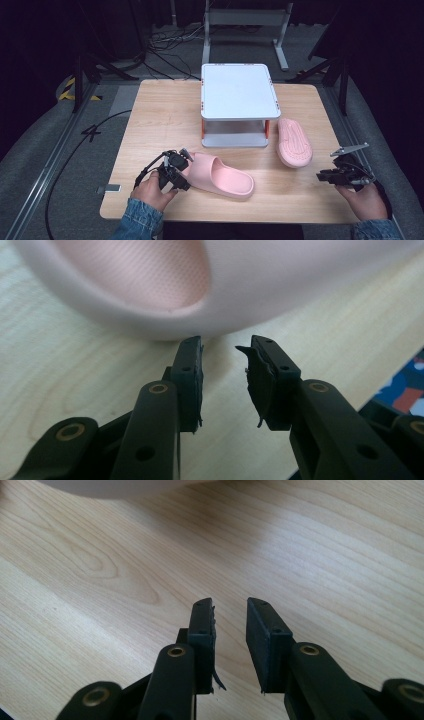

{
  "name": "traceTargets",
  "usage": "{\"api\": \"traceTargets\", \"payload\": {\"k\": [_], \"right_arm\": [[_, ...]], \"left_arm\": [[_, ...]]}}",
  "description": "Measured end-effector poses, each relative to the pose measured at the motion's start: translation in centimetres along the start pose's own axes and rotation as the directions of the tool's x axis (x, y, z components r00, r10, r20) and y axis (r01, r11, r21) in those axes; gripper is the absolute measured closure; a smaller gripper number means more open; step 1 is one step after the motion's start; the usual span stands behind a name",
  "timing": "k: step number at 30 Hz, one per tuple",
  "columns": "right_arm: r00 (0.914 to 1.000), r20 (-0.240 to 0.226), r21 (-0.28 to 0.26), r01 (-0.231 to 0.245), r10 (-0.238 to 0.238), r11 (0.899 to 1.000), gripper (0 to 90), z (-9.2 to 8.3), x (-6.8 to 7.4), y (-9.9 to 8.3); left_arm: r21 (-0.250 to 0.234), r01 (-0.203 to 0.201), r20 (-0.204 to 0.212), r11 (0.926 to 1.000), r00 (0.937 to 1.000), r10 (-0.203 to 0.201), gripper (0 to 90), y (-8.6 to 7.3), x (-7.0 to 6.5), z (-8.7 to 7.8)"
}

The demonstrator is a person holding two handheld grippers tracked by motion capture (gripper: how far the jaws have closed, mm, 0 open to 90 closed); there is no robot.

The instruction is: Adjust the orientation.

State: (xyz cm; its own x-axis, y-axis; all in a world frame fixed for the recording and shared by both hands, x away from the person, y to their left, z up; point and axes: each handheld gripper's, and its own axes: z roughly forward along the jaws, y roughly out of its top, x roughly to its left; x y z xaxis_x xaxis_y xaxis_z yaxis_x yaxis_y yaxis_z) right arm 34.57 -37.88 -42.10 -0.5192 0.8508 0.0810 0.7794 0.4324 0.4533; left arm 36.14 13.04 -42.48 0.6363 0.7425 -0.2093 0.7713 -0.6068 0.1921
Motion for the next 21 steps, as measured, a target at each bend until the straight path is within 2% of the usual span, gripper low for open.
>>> {"api": "traceTargets", "payload": {"k": [7, 13, 18, 21], "right_arm": [[0.9993, 0.016, -0.007, -0.034, 0.034, 0.999, 72.8, -0.6, -0.5, -1.1], [0.9991, 0.015, -0.001, -0.039, 0.039, 0.999, 72.5, -0.7, -0.4, -1.5], [0.9993, 0.016, -0.003, -0.035, 0.035, 0.999, 71.8, -0.7, -0.6, -1.5], [0.9993, 0.015, -0.007, -0.034, 0.035, 0.999, 71.3, -0.7, -0.6, -1.2]], "left_arm": [[-0.042, 0.033, 0.002, 0.9986, 0.9995, -0.033, 64.8, 0.7, 1.3, 0.1], [-0.081, 0.060, -0.020, 0.9949, 0.9979, -0.062, 61.9, 0.9, 2.1, 0.0], [-0.130, 0.099, -0.007, 0.9866, 0.9949, -0.101, 49.5, 0.1, 1.1, -1.2], [-0.159, 0.072, -0.046, 0.9846, 0.9958, -0.080, 41.9, -0.2, -0.7, -2.2]]}}
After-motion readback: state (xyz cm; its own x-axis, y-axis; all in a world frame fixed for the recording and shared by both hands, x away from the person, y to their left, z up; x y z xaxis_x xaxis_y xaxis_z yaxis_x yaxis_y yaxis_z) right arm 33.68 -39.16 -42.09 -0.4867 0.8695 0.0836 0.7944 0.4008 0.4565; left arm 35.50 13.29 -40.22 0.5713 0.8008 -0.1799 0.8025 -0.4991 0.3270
